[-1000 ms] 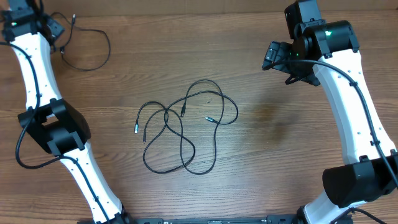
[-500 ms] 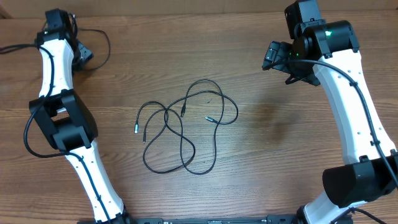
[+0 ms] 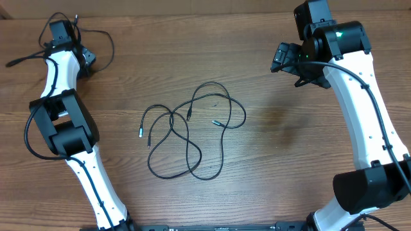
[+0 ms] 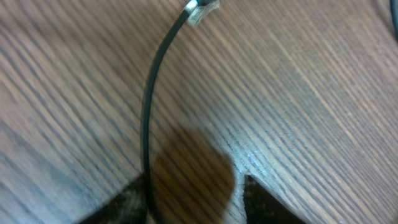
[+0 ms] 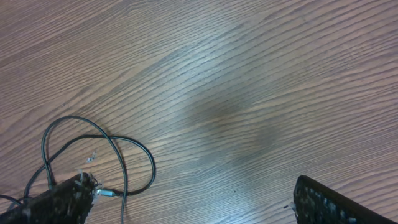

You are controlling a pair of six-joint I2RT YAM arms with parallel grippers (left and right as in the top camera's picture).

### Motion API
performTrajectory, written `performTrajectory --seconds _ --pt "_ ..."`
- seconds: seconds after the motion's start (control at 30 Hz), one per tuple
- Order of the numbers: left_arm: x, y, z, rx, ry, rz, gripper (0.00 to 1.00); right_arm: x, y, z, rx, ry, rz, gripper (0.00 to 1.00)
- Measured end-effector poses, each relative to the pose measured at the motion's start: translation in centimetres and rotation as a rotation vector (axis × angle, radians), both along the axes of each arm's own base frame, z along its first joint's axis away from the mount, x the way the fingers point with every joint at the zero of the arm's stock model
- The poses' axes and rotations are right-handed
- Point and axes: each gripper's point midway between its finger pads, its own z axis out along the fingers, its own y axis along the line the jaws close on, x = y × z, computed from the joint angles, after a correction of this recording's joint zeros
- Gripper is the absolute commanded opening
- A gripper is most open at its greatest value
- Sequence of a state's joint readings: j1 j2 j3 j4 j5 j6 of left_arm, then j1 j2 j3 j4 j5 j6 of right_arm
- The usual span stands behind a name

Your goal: Untangle cables

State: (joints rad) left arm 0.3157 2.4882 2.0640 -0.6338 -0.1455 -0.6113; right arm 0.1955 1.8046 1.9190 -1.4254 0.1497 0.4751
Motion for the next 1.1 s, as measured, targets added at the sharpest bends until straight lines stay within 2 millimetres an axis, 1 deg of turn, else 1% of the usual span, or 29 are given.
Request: performTrajectory --seconds 0.07,0.13,0.2,0.23,0.3,0.4,0.47,0.5,0.53,0.6,0.73,0.8,0.83,0.87,0.9,1.0,1.03,1.07,1.1 --pt "0.0 0.0 -0.3 -0.004 -0.004 0.009 0.35 0.0 0.0 0.0 0.000 0.000 0.000 1.00" --pt "0.1 0.0 -0.3 -0.005 -0.012 0.017 0.27 0.0 0.0 0.0 -0.001 0.000 0.000 1.00" --pt "0.3 0.0 -0.2 -0.011 -0.024 0.020 0.09 0.0 0.0 0.0 0.000 0.001 0.000 1.00" --pt "0.4 -0.1 -0.2 -0.017 -0.031 0.018 0.04 0.0 0.0 0.0 -0.001 0.000 0.001 1.00" --pt "0.8 -0.3 -0.2 -0.036 -0.053 0.021 0.04 0.0 0.0 0.0 0.000 0.000 0.000 1.00" --pt "2.4 -0.9 0.4 -0.073 -0.137 0.005 0.04 0.0 0.0 0.0 0.000 0.000 0.000 1.00" --pt "4.2 -1.3 1.6 -0.116 -0.232 -0.007 0.04 0.0 0.0 0.0 0.000 0.000 0.000 1.00" --pt "4.6 -1.3 2.1 -0.144 -0.263 -0.001 0.04 0.0 0.0 0.0 0.000 0.000 0.000 1.00" --pt "5.3 -1.7 2.9 -0.182 -0.301 0.004 0.04 0.0 0.0 0.0 0.000 0.000 0.001 1.00" --pt "6.2 -1.8 4.5 -0.241 -0.359 0.040 0.04 0.0 0.0 0.0 0.000 0.001 0.000 1.00" --pt "8.0 -0.7 9.1 -0.292 -0.485 0.087 0.04 0.0 0.0 0.0 0.000 0.000 0.000 1.00" --pt "8.4 -0.3 10.9 -0.301 -0.521 0.101 0.04 0.0 0.0 0.0 0.000 0.000 0.000 1.00" --pt "8.3 0.1 11.4 -0.306 -0.528 0.116 0.04 0.0 0.0 0.0 0.000 0.000 0.000 1.00" --pt "8.3 0.2 11.5 -0.303 -0.529 0.122 0.04 0.0 0.0 0.0 -0.001 0.001 0.000 1.00" --pt "8.1 0.5 11.5 -0.297 -0.524 0.138 0.10 0.0 0.0 0.0 0.000 0.000 0.000 1.00" --pt "7.3 1.0 10.6 -0.256 -0.478 0.167 0.35 0.0 0.0 0.0 -0.001 0.001 0.000 1.00" --pt "7.0 1.3 10.3 -0.230 -0.459 0.174 0.49 0.0 0.0 0.0 0.000 0.001 0.000 1.00" --pt "6.8 1.6 10.1 -0.201 -0.441 0.167 0.65 0.0 0.0 0.0 0.000 0.000 0.000 1.00" --pt "6.7 1.6 10.0 -0.171 -0.426 0.150 0.70 0.0 0.0 0.0 0.000 0.001 0.000 1.00"
